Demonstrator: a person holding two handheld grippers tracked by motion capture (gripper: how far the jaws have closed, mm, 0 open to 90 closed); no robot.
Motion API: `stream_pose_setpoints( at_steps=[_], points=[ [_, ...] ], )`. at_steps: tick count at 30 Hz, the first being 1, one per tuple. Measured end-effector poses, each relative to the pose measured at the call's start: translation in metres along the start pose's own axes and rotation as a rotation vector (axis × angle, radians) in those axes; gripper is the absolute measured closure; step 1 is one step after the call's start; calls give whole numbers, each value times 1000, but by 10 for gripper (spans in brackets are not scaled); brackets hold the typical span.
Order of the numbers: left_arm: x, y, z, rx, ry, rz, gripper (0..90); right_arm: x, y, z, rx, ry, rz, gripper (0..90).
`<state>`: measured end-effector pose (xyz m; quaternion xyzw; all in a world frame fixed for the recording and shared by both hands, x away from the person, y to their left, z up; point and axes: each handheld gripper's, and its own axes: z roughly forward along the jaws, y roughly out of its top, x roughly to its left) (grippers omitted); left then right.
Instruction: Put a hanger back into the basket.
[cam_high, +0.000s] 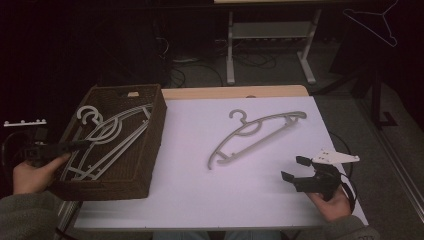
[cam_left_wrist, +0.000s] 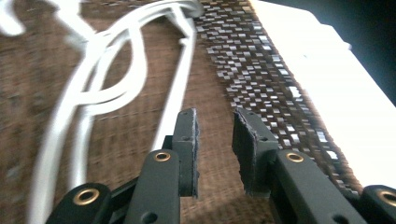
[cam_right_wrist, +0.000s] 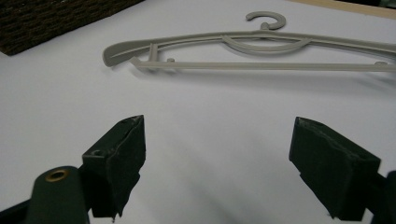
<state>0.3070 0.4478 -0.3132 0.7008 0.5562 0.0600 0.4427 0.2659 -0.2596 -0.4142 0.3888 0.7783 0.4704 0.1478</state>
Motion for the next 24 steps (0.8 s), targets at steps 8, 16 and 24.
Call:
stream_pose_setpoints(
  at_steps=[8, 16, 24],
  points=[
    [-41, 6, 21, 20, -99, 92, 703, 0, 0, 0, 1, 0, -2, 175],
    [-68, 6, 41, 37, -166, 127, 681, -1, 0, -1, -5, -1, -2, 174],
    [-88, 3, 61, 46, -224, 146, 674, -1, 1, -1, -5, -1, 0, 174]
  ],
)
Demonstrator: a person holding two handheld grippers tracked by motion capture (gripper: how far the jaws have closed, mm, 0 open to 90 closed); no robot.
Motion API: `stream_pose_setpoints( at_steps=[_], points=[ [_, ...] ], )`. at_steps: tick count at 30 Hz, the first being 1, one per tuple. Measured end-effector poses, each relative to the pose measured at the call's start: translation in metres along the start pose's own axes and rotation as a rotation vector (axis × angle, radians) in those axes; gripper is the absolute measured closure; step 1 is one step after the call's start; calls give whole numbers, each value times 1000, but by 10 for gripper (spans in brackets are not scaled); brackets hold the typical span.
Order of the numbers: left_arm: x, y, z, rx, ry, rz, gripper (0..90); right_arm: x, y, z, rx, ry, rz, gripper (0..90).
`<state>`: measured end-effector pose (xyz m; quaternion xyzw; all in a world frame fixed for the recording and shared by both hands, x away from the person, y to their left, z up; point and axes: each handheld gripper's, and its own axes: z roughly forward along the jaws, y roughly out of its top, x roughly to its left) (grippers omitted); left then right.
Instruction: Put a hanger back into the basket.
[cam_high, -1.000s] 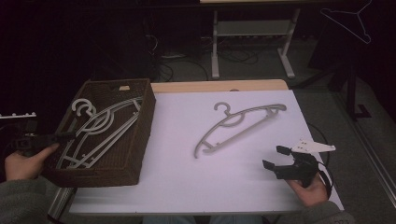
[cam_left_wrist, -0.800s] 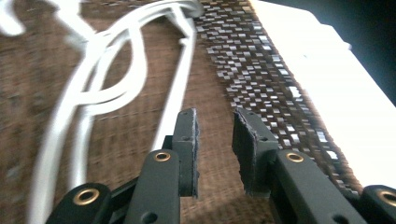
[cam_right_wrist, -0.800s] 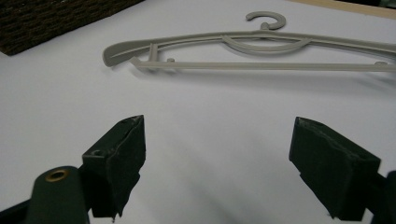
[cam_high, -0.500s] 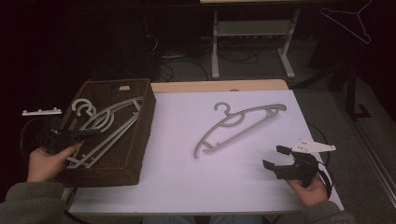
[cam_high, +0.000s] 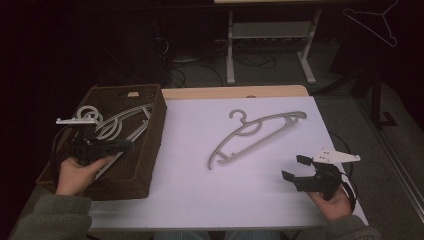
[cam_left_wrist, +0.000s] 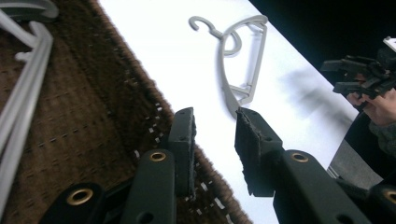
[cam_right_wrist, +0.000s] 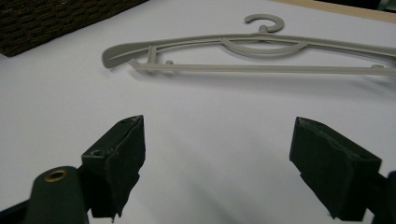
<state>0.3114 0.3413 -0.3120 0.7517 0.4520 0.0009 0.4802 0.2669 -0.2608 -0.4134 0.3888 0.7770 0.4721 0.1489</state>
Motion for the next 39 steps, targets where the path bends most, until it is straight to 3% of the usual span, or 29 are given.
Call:
stream_pose_setpoints(
  at_steps=[12, 16, 19, 30, 39],
  points=[
    [-16, 0, 19, 20, -43, 46, 651, -1, 2, 3, 4, -6, -2, 174],
    [-28, 0, 27, 32, -64, 68, 657, 0, 2, 3, 5, -8, -6, 174],
    [-41, 2, 39, 37, -90, 86, 646, -1, 3, 3, 1, -9, -13, 173],
    [-67, 9, 79, 55, -149, 106, 577, -1, 3, 2, -4, -3, -12, 174],
    [-76, 15, 109, 73, -144, 114, 509, -1, 3, 2, -5, -4, -17, 174]
  ],
)
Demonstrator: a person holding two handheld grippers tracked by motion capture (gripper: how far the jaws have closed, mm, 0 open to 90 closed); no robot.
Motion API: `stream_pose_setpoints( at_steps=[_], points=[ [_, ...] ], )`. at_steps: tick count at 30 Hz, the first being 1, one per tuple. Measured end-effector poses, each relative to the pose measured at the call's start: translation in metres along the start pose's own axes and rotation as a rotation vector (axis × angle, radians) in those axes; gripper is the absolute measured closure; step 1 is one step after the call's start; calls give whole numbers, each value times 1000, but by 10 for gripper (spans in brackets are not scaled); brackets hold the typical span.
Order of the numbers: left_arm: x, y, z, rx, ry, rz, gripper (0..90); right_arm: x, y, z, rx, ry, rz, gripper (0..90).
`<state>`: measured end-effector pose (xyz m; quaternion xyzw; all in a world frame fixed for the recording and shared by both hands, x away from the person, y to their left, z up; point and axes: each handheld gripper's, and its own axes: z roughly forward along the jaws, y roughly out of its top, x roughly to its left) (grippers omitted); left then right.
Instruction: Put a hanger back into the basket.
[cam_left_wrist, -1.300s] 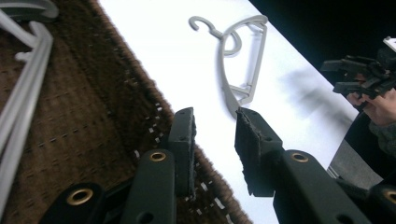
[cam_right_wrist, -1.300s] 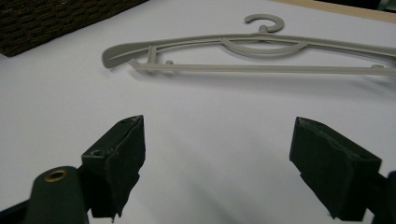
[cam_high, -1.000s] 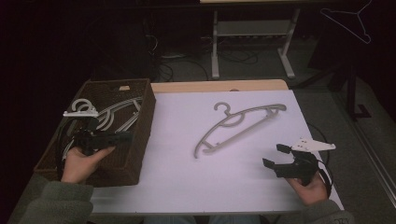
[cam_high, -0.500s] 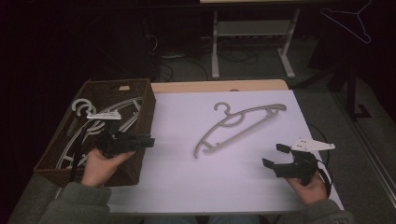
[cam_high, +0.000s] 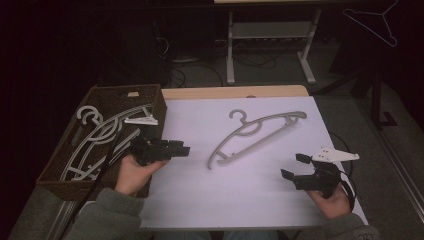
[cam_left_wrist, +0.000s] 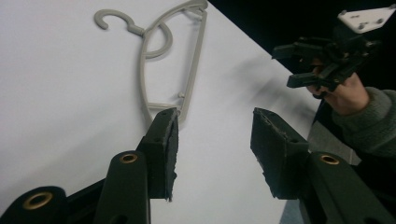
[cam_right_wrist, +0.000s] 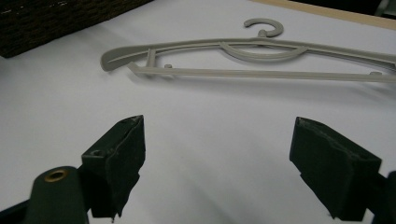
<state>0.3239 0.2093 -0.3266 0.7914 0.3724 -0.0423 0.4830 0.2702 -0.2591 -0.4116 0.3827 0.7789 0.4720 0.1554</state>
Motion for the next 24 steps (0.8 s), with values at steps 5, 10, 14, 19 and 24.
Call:
stream_pose_setpoints(
  at_steps=[5, 10, 14, 19, 24],
  points=[
    [2, 4, 18, 5, -17, -12, 497, 0, 0, 0, -1, 2, -1, 174],
    [11, 3, 33, 14, -7, -35, 484, 0, 0, 0, -1, 3, -3, 174],
    [15, 4, 47, 29, 4, -44, 473, 1, 1, 1, 1, 5, -4, 174],
    [13, 11, 65, 33, -2, -44, 473, 2, 2, 2, 3, 7, -9, 174],
    [19, 16, 89, 41, 15, -55, 474, 1, 1, 0, -3, 8, -13, 175]
  ],
)
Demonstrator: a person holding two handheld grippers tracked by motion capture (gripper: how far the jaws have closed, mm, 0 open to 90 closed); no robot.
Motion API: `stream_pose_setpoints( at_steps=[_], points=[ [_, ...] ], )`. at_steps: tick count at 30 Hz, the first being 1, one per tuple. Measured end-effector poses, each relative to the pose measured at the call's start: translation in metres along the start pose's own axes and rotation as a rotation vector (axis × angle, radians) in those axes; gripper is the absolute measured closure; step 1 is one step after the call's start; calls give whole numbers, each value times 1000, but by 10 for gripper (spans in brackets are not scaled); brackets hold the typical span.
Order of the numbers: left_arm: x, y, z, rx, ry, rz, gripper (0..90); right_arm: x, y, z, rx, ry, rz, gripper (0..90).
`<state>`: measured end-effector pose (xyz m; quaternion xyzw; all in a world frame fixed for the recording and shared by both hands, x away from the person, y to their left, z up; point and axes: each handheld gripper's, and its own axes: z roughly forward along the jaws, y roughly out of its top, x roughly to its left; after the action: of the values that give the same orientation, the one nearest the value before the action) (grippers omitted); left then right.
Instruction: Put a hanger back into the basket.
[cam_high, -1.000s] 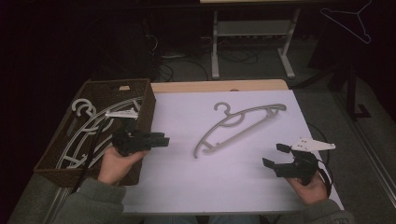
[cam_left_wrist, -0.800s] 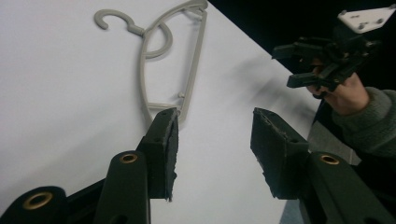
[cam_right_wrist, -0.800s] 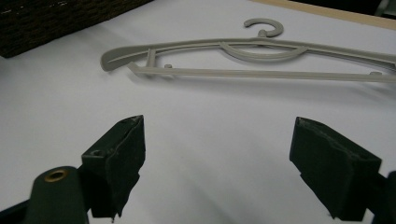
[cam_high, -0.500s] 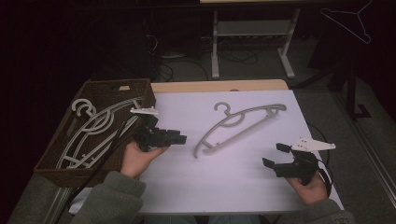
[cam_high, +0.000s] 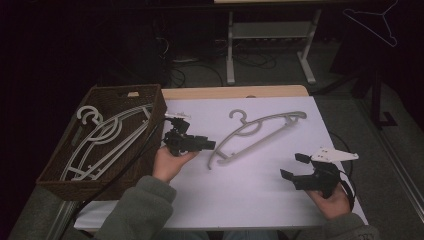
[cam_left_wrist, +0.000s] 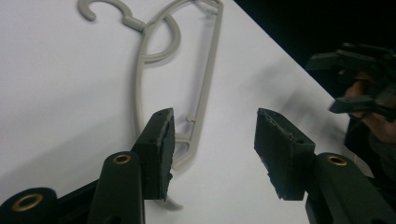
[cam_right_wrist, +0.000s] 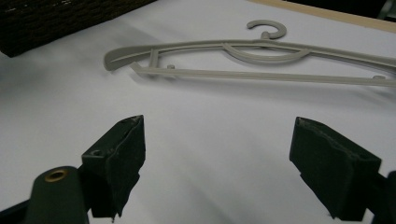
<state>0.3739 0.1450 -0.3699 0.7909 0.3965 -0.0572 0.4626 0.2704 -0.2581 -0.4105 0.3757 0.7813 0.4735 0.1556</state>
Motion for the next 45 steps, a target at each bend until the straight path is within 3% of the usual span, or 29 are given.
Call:
stream_pose_setpoints(
  at_steps=[3, 6, 10, 11, 14, 23, 26, 28, 35, 45],
  points=[
    [5, 0, 7, 1, 9, -22, 475, 0, 1, -1, -10, 0, -1, 176],
    [12, 0, 22, 40, 38, -36, 475, 1, 0, -1, -6, 5, -4, 176],
    [19, 1, 30, 40, 42, -68, 484, 1, 1, -2, -9, 7, -5, 176],
    [23, 1, 39, 74, 63, -79, 484, 1, 1, -2, -12, 8, -9, 176],
    [28, 2, 48, 103, 87, -95, 492, 1, 1, -2, -13, 11, -9, 176],
    [41, -6, 62, 164, 107, -151, 531, 0, 1, -4, -19, 15, -8, 175],
    [43, -10, 65, 192, 109, -148, 533, 0, 1, -4, -22, 14, -11, 175],
    [42, -11, 67, 184, 103, -163, 542, 0, 1, -4, -22, 15, -10, 175],
    [42, -13, 69, 215, 115, -141, 588, 1, 1, -4, -21, 16, -9, 175],
    [41, -14, 70, 213, 124, -145, 694, 0, 1, -5, -27, 16, -6, 175]
  ],
)
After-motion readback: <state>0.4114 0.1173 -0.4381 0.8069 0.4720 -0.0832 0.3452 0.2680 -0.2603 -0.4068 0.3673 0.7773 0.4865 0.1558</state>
